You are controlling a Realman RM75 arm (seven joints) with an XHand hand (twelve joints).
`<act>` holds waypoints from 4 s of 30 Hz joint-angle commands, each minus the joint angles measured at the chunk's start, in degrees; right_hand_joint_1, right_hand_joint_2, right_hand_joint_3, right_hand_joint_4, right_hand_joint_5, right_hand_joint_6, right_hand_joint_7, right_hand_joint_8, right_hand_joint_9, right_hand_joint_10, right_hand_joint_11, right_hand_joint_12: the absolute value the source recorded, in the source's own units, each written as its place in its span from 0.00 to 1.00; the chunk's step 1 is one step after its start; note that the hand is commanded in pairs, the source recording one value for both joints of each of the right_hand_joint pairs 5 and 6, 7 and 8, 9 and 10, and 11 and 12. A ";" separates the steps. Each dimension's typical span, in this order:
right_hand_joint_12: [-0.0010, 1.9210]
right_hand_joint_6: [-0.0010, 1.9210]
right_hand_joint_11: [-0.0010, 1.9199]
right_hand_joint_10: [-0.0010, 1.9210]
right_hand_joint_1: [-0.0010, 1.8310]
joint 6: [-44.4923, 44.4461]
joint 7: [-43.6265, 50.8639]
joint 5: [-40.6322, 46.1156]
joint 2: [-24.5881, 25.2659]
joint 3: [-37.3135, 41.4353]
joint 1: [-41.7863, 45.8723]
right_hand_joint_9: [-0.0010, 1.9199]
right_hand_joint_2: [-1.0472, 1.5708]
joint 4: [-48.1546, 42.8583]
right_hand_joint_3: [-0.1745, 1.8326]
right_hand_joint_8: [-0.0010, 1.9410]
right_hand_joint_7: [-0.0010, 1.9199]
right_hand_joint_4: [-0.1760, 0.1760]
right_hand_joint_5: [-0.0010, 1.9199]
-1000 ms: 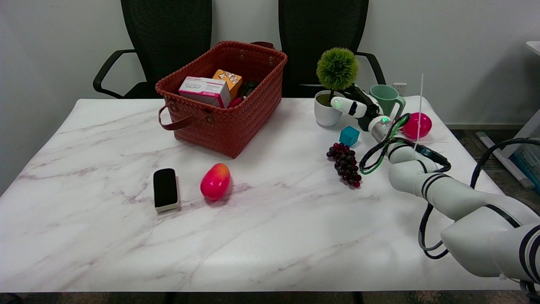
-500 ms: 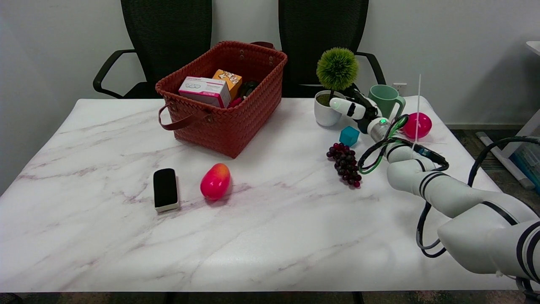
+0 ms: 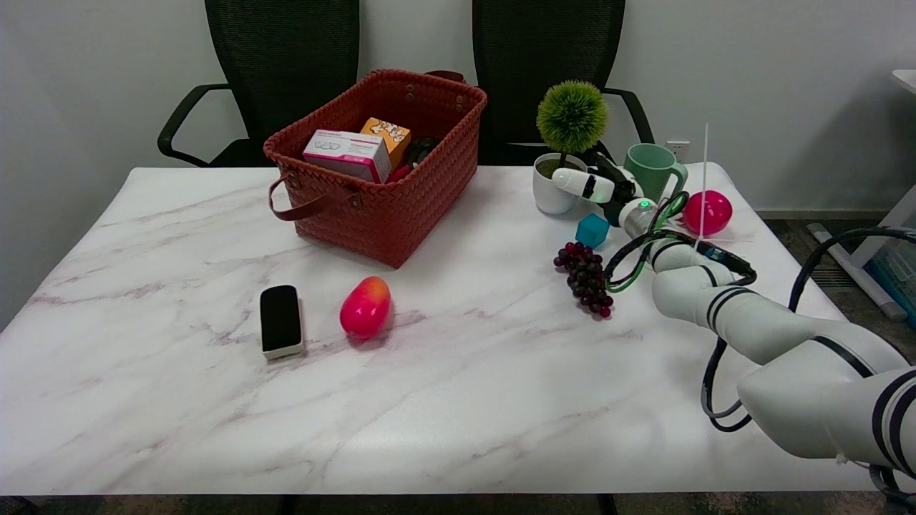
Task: Pick up the potted plant.
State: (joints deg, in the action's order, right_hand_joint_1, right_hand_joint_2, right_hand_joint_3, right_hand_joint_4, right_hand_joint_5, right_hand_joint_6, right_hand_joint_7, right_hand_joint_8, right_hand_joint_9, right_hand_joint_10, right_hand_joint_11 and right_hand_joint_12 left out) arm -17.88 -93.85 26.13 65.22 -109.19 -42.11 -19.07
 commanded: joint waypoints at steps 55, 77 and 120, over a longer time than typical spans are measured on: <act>0.09 0.14 0.09 0.18 0.71 1.25 4.96 0.31 0.43 1.32 -0.78 0.18 0.57 0.24 0.24 0.19 0.20 0.50 0.14; 0.09 0.15 0.09 0.18 0.73 1.25 4.96 0.31 0.19 1.83 -0.62 0.18 0.67 0.40 0.33 0.20 0.20 0.50 0.15; 0.37 0.35 0.37 0.42 0.68 -0.91 4.96 0.24 -0.32 2.47 -0.22 0.43 0.78 -5.06 0.37 0.48 0.49 0.50 0.35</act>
State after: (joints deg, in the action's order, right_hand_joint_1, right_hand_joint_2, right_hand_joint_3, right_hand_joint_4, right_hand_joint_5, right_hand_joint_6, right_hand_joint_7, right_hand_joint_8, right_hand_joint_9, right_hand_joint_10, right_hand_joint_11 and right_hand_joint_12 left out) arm -17.35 -88.89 26.48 65.43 -107.33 -42.60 -19.76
